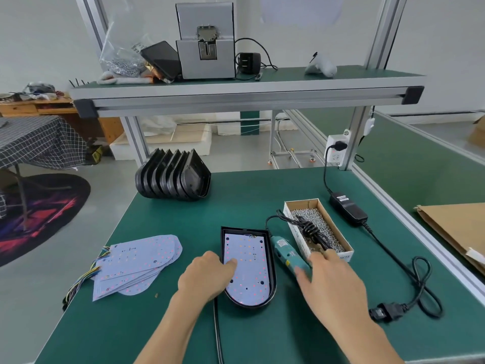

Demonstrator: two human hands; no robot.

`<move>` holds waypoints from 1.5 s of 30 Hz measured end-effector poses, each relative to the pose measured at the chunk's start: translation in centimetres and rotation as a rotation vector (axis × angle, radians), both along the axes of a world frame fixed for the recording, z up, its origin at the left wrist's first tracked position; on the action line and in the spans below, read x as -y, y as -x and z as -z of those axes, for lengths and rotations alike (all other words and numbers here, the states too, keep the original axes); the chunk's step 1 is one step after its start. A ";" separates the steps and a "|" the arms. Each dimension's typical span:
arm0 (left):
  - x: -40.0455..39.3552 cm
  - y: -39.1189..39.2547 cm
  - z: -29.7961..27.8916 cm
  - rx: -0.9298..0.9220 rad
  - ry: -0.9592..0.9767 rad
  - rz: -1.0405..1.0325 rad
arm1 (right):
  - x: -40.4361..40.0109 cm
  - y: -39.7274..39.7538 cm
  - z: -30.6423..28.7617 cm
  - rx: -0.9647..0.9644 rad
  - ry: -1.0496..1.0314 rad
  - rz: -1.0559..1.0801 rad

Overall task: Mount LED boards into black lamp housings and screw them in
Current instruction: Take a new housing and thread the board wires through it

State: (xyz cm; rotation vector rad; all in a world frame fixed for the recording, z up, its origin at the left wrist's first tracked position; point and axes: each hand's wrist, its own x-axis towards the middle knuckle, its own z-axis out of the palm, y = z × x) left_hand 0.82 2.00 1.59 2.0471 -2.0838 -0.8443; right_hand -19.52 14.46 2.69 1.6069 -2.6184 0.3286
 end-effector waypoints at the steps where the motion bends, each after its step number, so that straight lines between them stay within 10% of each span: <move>1: 0.3 -0.1 -0.1 -0.010 -0.013 0.005 | 0.0 0.2 0.2 -0.016 -0.079 -0.013; 8: 0.3 -0.2 0.0 -0.013 -0.020 -0.003 | 1.1 -0.3 0.9 0.136 -0.164 -0.043; 19: -0.1 -0.1 -0.4 -0.034 -0.012 -0.044 | -1.0 2.6 -1.3 1.431 1.007 -0.145; 25: -0.5 -0.3 -0.7 -0.096 0.006 -0.066 | -0.9 4.1 -2.3 2.146 0.945 -0.458; 31: -1.2 0.4 -4.0 -0.122 0.533 -0.074 | -1.8 6.2 -1.7 1.972 1.016 -0.351; 36: -1.3 8.1 -6.5 -0.368 0.620 0.425 | -1.8 6.4 -1.9 1.888 0.949 -0.312; 45: 0.3 20.3 -2.8 0.369 0.566 0.861 | -1.9 5.9 -1.7 1.769 0.887 -0.286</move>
